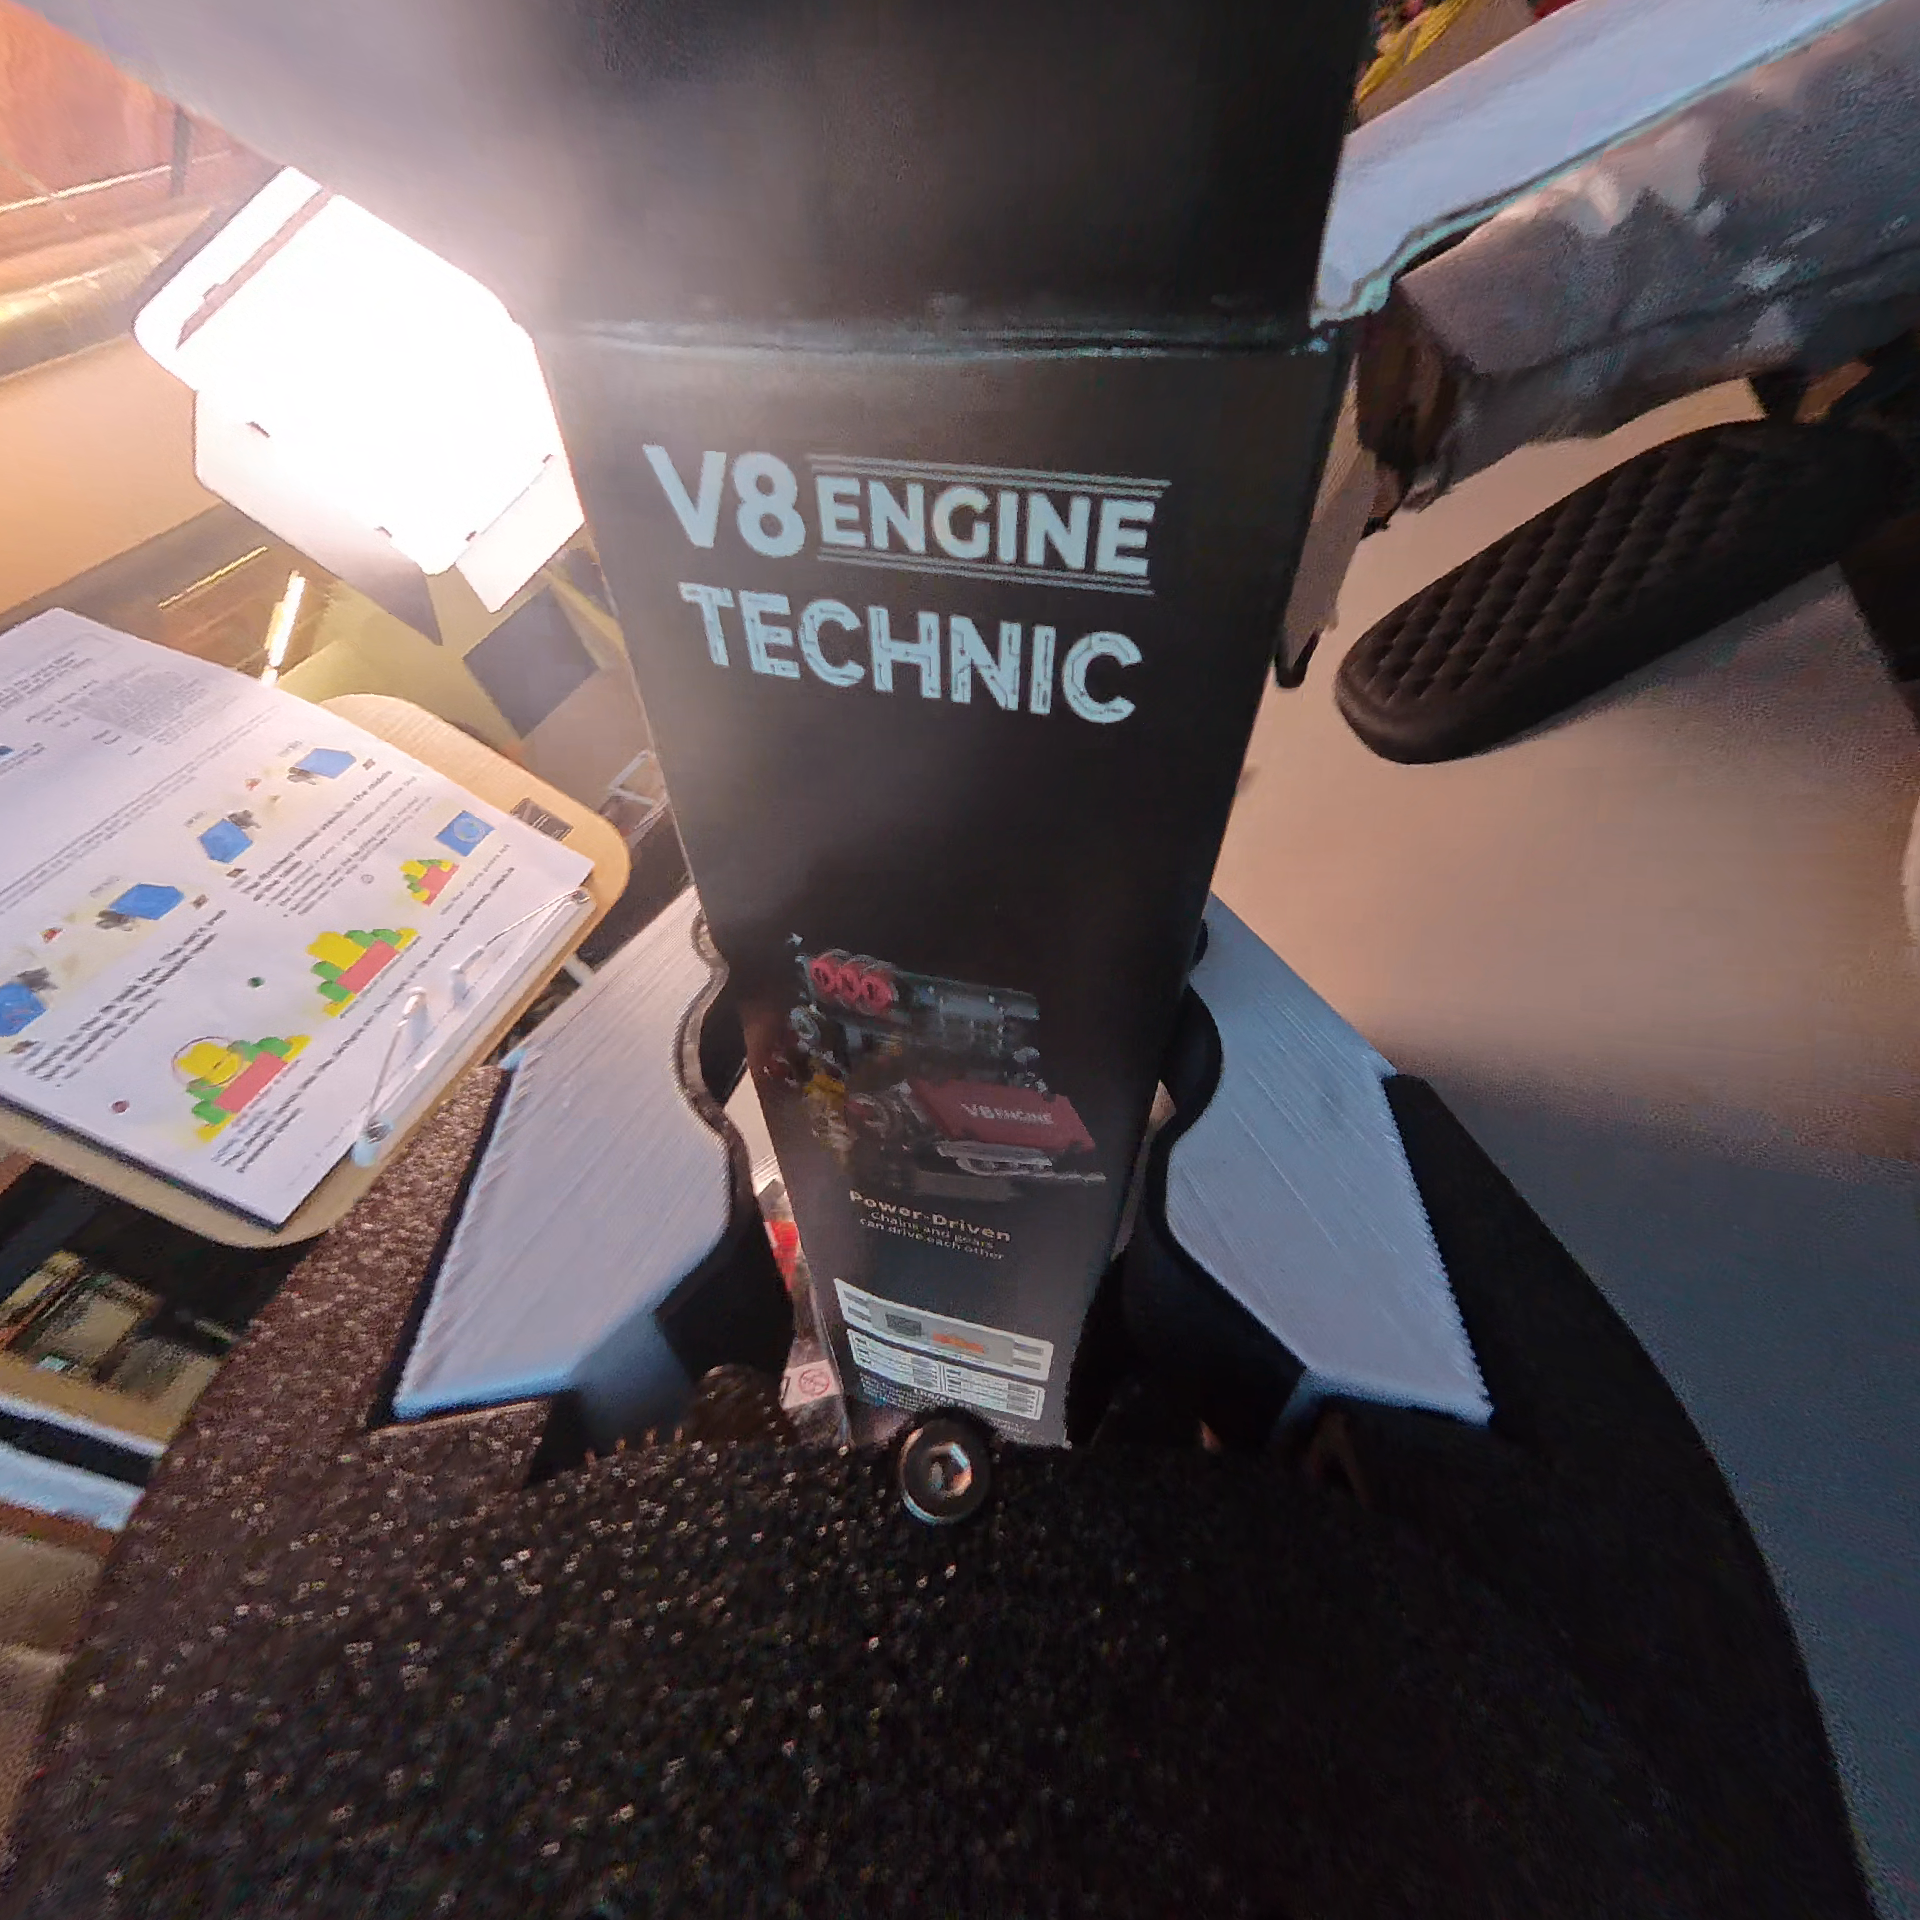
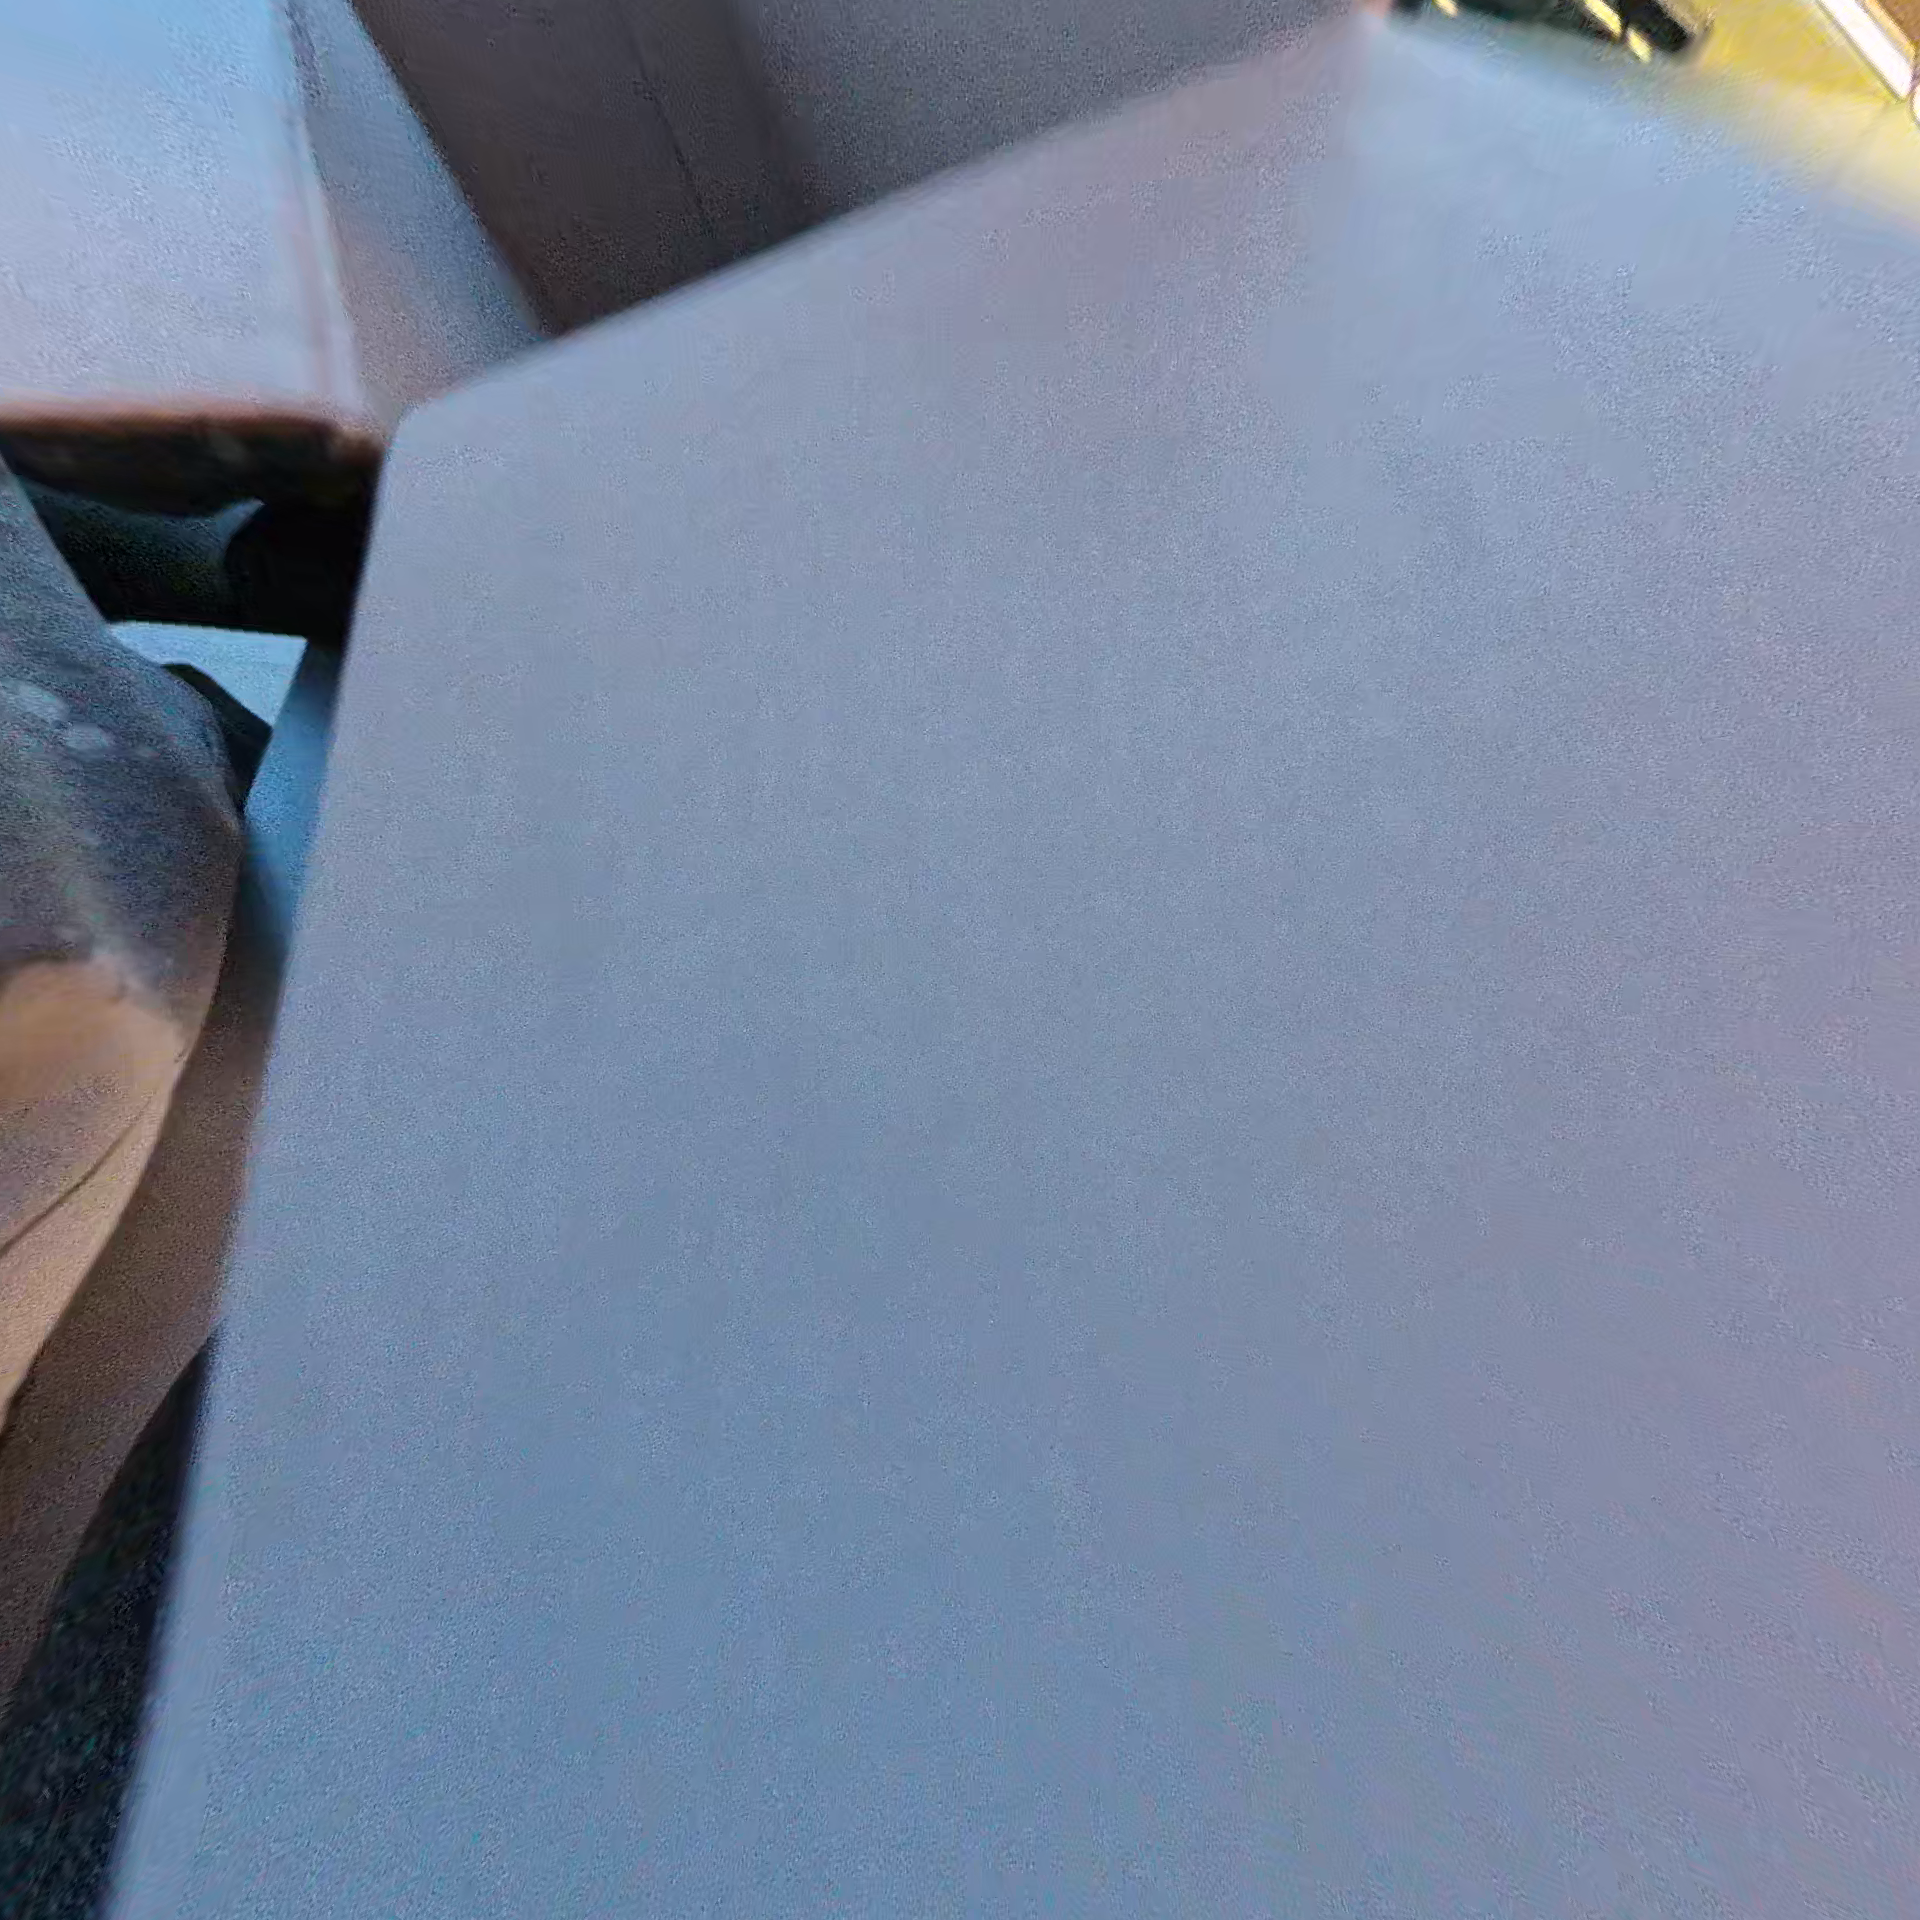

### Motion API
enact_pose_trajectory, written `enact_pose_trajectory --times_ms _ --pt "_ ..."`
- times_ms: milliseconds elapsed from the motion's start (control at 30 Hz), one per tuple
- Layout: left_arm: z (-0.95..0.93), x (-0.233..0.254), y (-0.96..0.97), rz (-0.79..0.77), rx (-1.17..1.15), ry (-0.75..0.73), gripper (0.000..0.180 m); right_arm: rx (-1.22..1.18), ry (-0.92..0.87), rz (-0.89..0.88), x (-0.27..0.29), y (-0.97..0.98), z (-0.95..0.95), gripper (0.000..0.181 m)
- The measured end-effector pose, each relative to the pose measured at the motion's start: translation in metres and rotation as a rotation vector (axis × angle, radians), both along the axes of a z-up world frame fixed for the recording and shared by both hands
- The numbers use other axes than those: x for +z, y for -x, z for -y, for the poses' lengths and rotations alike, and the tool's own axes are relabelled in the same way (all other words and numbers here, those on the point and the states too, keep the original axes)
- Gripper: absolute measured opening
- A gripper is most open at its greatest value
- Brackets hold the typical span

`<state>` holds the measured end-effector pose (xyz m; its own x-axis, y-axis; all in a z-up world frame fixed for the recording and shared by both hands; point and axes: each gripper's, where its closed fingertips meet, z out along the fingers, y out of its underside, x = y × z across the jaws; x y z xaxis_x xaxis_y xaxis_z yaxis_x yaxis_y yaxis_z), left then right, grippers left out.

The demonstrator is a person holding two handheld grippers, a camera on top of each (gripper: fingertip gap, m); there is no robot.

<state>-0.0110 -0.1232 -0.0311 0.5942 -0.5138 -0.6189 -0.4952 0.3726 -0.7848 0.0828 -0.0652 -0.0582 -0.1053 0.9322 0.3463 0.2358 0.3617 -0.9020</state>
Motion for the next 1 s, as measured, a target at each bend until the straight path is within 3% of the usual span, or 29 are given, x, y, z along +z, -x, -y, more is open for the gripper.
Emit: enact_pose_trajectory --times_ms 33,133,233,367,467,733,1000 --pt "-0.001 0.003 0.004 0.009 0.028 -0.008 0.078 -0.042 0.054 0.007 -0.002 -0.018 -0.01 0.1" --pt "-0.004 0.006 0.016 0.026 0.096 -0.023 0.078 -0.212 0.182 -0.018 0.006 -0.082 -0.036 0.092" --pt "-0.009 0.006 0.017 0.032 0.158 -0.042 0.078 -0.339 0.202 -0.103 0.05 -0.123 -0.033 0.073" --pt "-0.017 0.009 0.01 -0.028 0.296 -0.127 0.077 -0.407 0.192 -0.173 0.117 -0.125 0.003 0.023" --pt "-0.022 0.01 0.005 -0.047 0.38 -0.145 0.077 -0.458 0.205 -0.082 0.125 -0.102 0.02 0.0" --pt "-0.032 0.018 -0.011 -0.208 0.52 -0.267 0.078 -0.336 0.325 0.007 0.099 -0.029 0.044 0.0" --pt "-0.039 0.024 -0.017 -0.246 0.522 -0.32 0.078 -0.351 0.247 0.095 0.074 -0.017 0.052 0.0"
